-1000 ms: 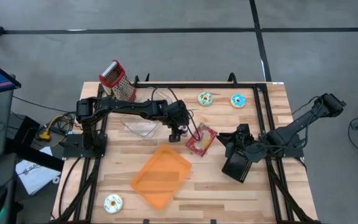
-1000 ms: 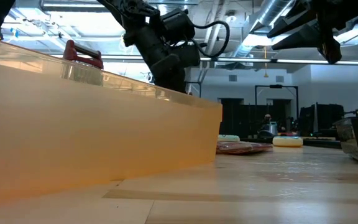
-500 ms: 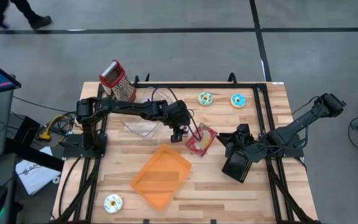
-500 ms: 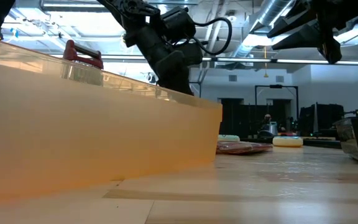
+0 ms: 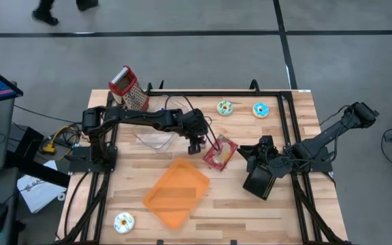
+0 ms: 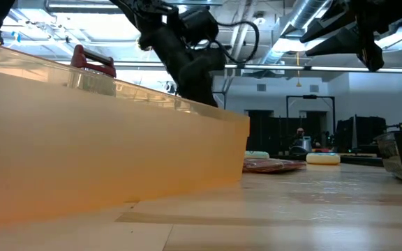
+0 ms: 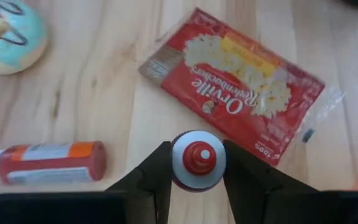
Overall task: Pick & Place Food Item
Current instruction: Put the red food coloring bottle into the transparent bin
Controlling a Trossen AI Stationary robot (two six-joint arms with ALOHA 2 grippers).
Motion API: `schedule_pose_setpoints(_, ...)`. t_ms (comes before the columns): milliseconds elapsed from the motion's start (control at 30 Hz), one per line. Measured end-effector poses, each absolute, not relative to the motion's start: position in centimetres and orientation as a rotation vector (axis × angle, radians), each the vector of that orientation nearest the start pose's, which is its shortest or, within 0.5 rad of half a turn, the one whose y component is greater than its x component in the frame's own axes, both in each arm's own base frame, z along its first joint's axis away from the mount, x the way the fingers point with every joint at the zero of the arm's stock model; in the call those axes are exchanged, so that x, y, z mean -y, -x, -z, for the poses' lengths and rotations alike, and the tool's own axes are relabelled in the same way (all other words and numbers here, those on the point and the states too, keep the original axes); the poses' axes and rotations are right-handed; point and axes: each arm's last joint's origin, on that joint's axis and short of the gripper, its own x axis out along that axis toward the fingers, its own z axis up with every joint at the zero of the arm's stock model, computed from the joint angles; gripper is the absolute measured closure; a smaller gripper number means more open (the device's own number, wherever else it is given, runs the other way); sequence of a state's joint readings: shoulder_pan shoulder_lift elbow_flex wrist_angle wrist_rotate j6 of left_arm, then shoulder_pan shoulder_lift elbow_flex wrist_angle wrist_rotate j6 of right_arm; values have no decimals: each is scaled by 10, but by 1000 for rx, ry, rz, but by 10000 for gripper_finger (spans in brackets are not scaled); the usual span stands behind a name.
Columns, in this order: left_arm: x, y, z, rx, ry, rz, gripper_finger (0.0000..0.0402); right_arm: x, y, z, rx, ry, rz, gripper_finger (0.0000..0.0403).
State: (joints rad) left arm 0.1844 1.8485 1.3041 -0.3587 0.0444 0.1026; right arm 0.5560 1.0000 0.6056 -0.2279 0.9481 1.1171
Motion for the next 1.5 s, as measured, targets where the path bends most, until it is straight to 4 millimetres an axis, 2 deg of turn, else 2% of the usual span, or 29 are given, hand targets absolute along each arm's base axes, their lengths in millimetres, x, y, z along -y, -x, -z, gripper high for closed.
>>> schedule_pose_setpoints(200, -69, -368, -246, -838, 66, -224, 294, -83, -178, -238, -187, -656, 572, 288)
schedule_pose_setpoints(333, -61, -342, -278, -830, 99, -300, 294, -83, -178, -238, -180, -653, 579, 288)
schedule_pose_setpoints(500, -43, -305, -309, -859, 120, -418, 294, -83, -178, -238, -170, -654, 585, 288)
schedule_pose_setpoints(700, -32, -265, -324, -851, 199, -571, 294, -82, -178, -238, -168, -647, 593, 288)
schedule_pose_setpoints(833, -28, -242, -320, -841, 273, -675, 294, -82, -178, -238, -171, -643, 594, 288)
schedule_pose_setpoints(1067, -28, -215, -302, -802, 385, -866, 294, -82, -178, -238, -168, -648, 594, 288)
schedule_pose_setpoints(1500, -52, -213, -259, -735, 512, -1082, 294, -82, -178, -237, -173, -644, 594, 288)
